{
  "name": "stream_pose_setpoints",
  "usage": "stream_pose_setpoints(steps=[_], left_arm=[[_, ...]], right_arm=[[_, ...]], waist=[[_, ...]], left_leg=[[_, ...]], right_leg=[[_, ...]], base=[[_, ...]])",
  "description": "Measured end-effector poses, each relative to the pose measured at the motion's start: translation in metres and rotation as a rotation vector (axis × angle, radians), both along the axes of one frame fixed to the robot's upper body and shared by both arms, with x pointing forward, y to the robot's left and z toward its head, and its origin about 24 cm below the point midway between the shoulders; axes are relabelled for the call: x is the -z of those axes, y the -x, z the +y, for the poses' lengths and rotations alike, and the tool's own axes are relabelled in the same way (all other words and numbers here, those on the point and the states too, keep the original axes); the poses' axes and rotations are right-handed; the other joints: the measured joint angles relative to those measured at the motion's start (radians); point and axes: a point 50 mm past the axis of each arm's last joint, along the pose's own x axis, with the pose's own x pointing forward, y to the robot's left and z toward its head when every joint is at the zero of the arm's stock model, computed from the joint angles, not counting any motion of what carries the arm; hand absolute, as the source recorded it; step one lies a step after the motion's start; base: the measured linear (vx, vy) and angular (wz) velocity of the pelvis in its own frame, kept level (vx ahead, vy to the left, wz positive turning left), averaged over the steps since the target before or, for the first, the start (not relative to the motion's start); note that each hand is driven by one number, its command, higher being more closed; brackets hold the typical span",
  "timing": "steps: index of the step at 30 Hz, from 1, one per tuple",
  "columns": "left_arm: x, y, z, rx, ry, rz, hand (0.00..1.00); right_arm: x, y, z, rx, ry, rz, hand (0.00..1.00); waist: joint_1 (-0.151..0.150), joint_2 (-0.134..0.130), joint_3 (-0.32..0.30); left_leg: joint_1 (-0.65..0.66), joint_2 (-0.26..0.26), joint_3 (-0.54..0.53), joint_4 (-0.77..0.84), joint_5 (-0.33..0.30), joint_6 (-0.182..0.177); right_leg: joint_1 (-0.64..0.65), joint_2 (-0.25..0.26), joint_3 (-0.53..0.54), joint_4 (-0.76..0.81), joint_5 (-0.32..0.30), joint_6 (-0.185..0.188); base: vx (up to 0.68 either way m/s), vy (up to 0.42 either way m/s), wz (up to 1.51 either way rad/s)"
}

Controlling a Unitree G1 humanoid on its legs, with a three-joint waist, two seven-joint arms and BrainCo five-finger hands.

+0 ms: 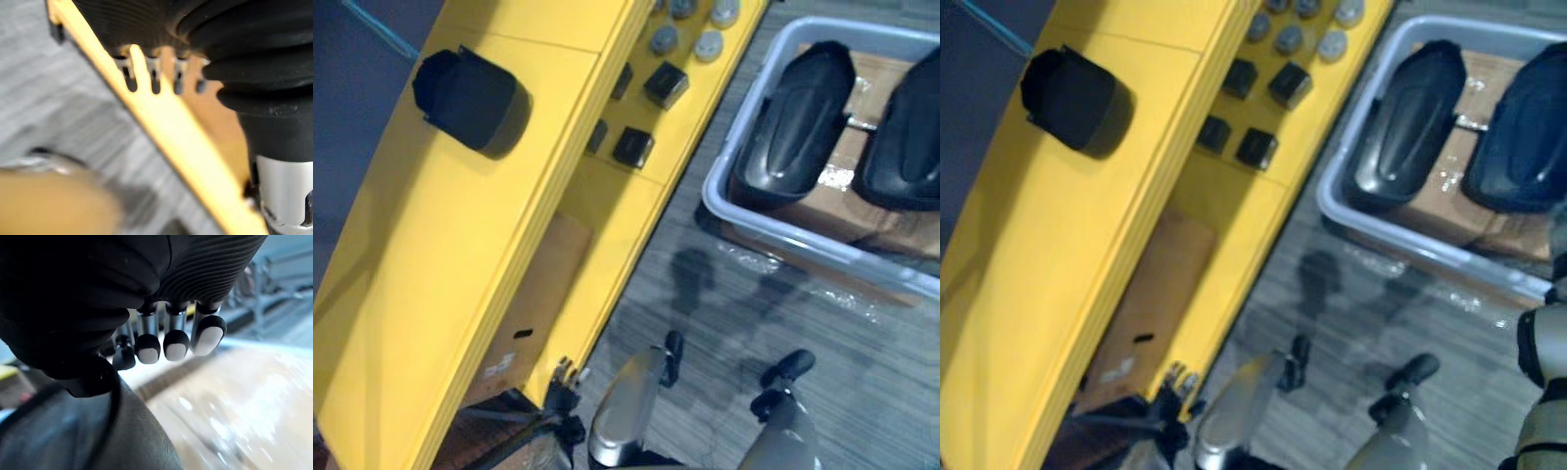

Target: Walk over and take plastic housings, then place them on the shelf

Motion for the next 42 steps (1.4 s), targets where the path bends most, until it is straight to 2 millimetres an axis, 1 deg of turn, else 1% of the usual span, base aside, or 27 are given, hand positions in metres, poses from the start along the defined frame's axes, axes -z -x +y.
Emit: stream_pose_setpoints(steps=[2,4,6,9,10,11,13,14,15,16,18,19,20,22,24,25,26,28,29,31,32,34,36,37,39,41,42], left_arm=[[-0.003,-0.002,0.008,-0.056,-0.007,-0.005,0.00],[-0.008,-0.005,0.013,-0.119,0.003,-0.021,0.00],[-0.016,-0.010,0.017,-0.157,-0.002,-0.050,0.00],[-0.035,-0.020,0.025,-0.226,-0.047,-0.129,0.00],[-0.057,-0.027,0.026,-0.241,-0.103,-0.225,0.00],[-0.067,-0.029,0.026,-0.244,-0.121,-0.271,0.00],[-0.107,-0.039,0.020,-0.231,-0.181,-0.441,0.00],[-0.116,-0.041,0.018,-0.226,-0.187,-0.478,0.00],[-0.131,-0.043,0.015,-0.220,-0.206,-0.541,0.00],[-0.136,-0.045,0.014,-0.218,-0.206,-0.566,0.00],[-0.154,-0.057,0.006,-0.164,-0.227,-0.645,0.00],[-0.158,-0.061,0.004,-0.147,-0.229,-0.661,0.00],[-0.168,-0.071,0.000,-0.128,-0.221,-0.703,0.00],[-0.174,-0.077,-0.007,-0.097,-0.209,-0.726,0.00],[-0.182,-0.091,-0.029,0.022,-0.184,-0.748,0.00],[-0.183,-0.095,-0.036,0.070,-0.183,-0.755,0.00],[-0.182,-0.101,-0.047,0.164,-0.200,-0.743,0.00],[-0.178,-0.115,-0.064,0.320,-0.226,-0.690,0.00],[-0.177,-0.120,-0.066,0.346,-0.231,-0.670,0.00],[-0.175,-0.147,-0.067,0.399,-0.246,-0.584,0.00],[-0.176,-0.153,-0.065,0.402,-0.243,-0.565,0.00],[-0.181,-0.174,-0.059,0.394,-0.256,-0.519,0.00],[-0.186,-0.186,-0.057,0.375,-0.241,-0.497,0.00],[-0.189,-0.192,-0.057,0.372,-0.235,-0.490,0.00],[-0.192,-0.199,-0.060,0.365,-0.203,-0.479,0.00],[-0.195,-0.202,-0.065,0.364,-0.161,-0.474,0.00],[-0.196,-0.203,-0.067,0.360,-0.116,-0.472,0.00]], right_arm=[[-0.001,-0.006,0.008,-0.036,0.010,-0.022,1.00],[-0.007,-0.012,0.016,-0.062,0.038,-0.054,1.00],[-0.013,-0.014,0.020,-0.082,0.053,-0.075,1.00],[-0.018,-0.020,0.030,-0.125,0.074,-0.105,1.00],[-0.018,-0.022,0.034,-0.141,0.072,-0.125,1.00],[-0.017,-0.023,0.036,-0.147,0.065,-0.135,1.00],[-0.008,-0.026,0.043,-0.172,0.069,-0.162,1.00],[-0.005,-0.025,0.043,-0.175,0.075,-0.160,1.00],[0.001,-0.027,0.048,-0.189,0.077,-0.163,1.00],[0.003,-0.029,0.051,-0.196,0.079,-0.168,1.00],[0.012,-0.033,0.061,-0.218,0.075,-0.170,1.00],[0.015,-0.034,0.063,-0.222,0.071,-0.166,1.00],[0.026,-0.038,0.072,-0.244,0.052,-0.153,1.00],[0.033,-0.041,0.079,-0.254,0.048,-0.157,1.00],[0.034,-0.045,0.092,-0.275,0.056,-0.198,1.00],[0.033,-0.046,0.096,-0.280,0.065,-0.211,1.00],[0.028,-0.048,0.106,-0.305,0.091,-0.252,1.00],[0.011,-0.050,0.129,-0.374,0.161,-0.363,1.00],[0.007,-0.050,0.135,-0.395,0.180,-0.392,1.00],[0.002,-0.046,0.168,-0.512,0.239,-0.493,1.00],[0.005,-0.044,0.175,-0.543,0.245,-0.509,1.00],[0.022,-0.036,0.203,-0.646,0.249,-0.533,1.00],[0.037,-0.030,0.216,-0.702,0.241,-0.530,1.00],[0.043,-0.027,0.222,-0.731,0.250,-0.525,1.00],[0.050,-0.023,0.227,-0.770,0.265,-0.521,1.00],[0.050,-0.022,0.230,-0.798,0.289,-0.527,1.00],[0.049,-0.020,0.231,-0.811,0.300,-0.534,1.00]], waist=[[-0.012,-0.025,0.017],[-0.017,-0.054,0.037],[-0.024,-0.063,0.044],[-0.045,-0.075,0.052],[-0.054,-0.083,0.057],[-0.060,-0.085,0.058],[-0.077,-0.089,0.059],[-0.082,-0.090,0.059],[-0.095,-0.097,0.056],[-0.102,-0.101,0.055],[-0.121,-0.114,0.048],[-0.122,-0.117,0.047],[-0.128,-0.134,0.034],[-0.128,-0.144,0.024],[-0.133,-0.150,0.011],[-0.133,-0.151,0.007],[-0.133,-0.154,-0.001],[-0.155,-0.156,-0.004],[-0.161,-0.157,-0.004],[-0.188,-0.184,-0.021],[-0.196,-0.195,-0.028],[-0.225,-0.244,-0.059],[-0.242,-0.271,-0.084],[-0.253,-0.280,-0.097],[-0.272,-0.286,-0.122],[-0.291,-0.282,-0.130],[-0.294,-0.279,-0.134]], left_leg=[[0.018,0.008,0.002,-0.006,0.002,-0.005],[0.059,0.020,0.013,-0.019,0.002,-0.013],[0.083,0.024,0.014,-0.029,0.004,-0.017],[0.120,0.029,0.013,-0.047,0.011,-0.027],[0.140,0.031,0.015,-0.062,0.015,-0.033],[0.148,0.032,0.014,-0.067,0.017,-0.036],[0.189,0.038,0.015,-0.084,0.022,-0.043],[0.199,0.040,0.015,-0.091,0.022,-0.045],[0.214,0.042,0.018,-0.105,0.025,-0.049],[0.217,0.044,0.018,-0.108,0.026,-0.050],[0.224,0.058,0.024,-0.111,0.028,-0.054],[0.228,0.061,0.025,-0.114,0.028,-0.055],[0.238,0.068,0.044,-0.126,0.032,-0.062],[0.239,0.073,0.046,-0.126,0.033,-0.063],[0.239,0.079,0.049,-0.126,0.034,-0.064],[0.239,0.080,0.051,-0.126,0.033,-0.064],[0.236,0.084,0.064,-0.126,0.033,-0.065],[0.230,0.085,0.073,-0.123,0.032,-0.067],[0.230,0.085,0.076,-0.122,0.031,-0.068],[0.232,0.094,0.107,-0.117,0.026,-0.075],[0.232,0.099,0.115,-0.114,0.024,-0.078],[0.250,0.118,0.156,-0.106,0.013,-0.087],[0.276,0.128,0.189,-0.106,0.003,-0.092],[0.291,0.134,0.210,-0.105,-0.004,-0.095],[0.305,0.139,0.234,-0.106,-0.010,-0.096],[0.321,0.142,0.247,-0.108,-0.013,-0.098],[0.331,0.149,0.263,-0.108,-0.019,-0.101]], right_leg=[[0.015,0.008,0.000,-0.001,-0.003,-0.004],[0.042,0.018,0.002,-0.003,-0.007,-0.009],[0.064,0.023,0.002,-0.009,-0.008,-0.009],[0.099,0.033,-0.002,-0.022,-0.008,-0.009],[0.114,0.036,-0.001,-0.028,-0.008,-0.010],[0.123,0.037,-0.003,-0.033,-0.007,-0.010],[0.163,0.048,-0.004,-0.053,-0.007,-0.010],[0.172,0.052,-0.004,-0.059,-0.007,-0.009],[0.183,0.056,-0.004,-0.066,-0.006,-0.009],[0.189,0.060,-0.005,-0.075,-0.005,-0.009],[0.202,0.080,-0.004,-0.103,0.006,-0.013],[0.205,0.085,-0.004,-0.108,0.009,-0.016],[0.205,0.094,0.003,-0.118,0.012,-0.019],[0.205,0.102,0.006,-0.124,0.014,-0.022],[0.205,0.110,0.012,-0.132,0.018,-0.025],[0.205,0.113,0.015,-0.138,0.022,-0.026],[0.203,0.121,0.026,-0.157,0.035,-0.028],[0.202,0.129,0.030,-0.181,0.051,-0.030],[0.202,0.135,0.033,-0.185,0.055,-0.030],[0.194,0.150,0.064,-0.208,0.071,-0.035],[0.192,0.155,0.073,-0.212,0.075,-0.037],[0.185,0.173,0.111,-0.215,0.079,-0.042],[0.186,0.180,0.144,-0.216,0.081,-0.044],[0.189,0.187,0.164,-0.218,0.082,-0.046],[0.192,0.194,0.182,-0.231,0.089,-0.047],[0.203,0.200,0.196,-0.244,0.098,-0.048],[0.207,0.208,0.206,-0.252,0.102,-0.050]], base=[[-0.02,-0.018,-0.09],[-0.03,-0.009,-0.12],[-0.02,-0.003,-0.04],[-0.01,-0.003,0.00],[0.00,0.000,0.00],[0.00,0.000,0.00],[0.00,0.000,0.00],[0.01,-0.021,-0.06],[0.00,0.000,0.00],[0.01,-0.030,-0.08],[0.01,-0.041,-0.08],[0.01,-0.048,-0.15],[0.01,-0.037,-0.18],[0.01,-0.031,-0.14],[-0.01,-0.024,-0.07],[-0.03,-0.019,-0.13],[-0.04,-0.013,-0.19],[-0.04,-0.003,-0.15],[-0.04,-0.007,-0.15],[-0.05,0.000,-0.35],[-0.04,0.054,-0.47],[-0.02,0.057,-0.50],[-0.01,0.066,-0.57],[-0.01,0.087,-0.55],[-0.01,0.044,-0.36],[-0.02,0.045,-0.29],[-0.03,0.036,-0.33]])
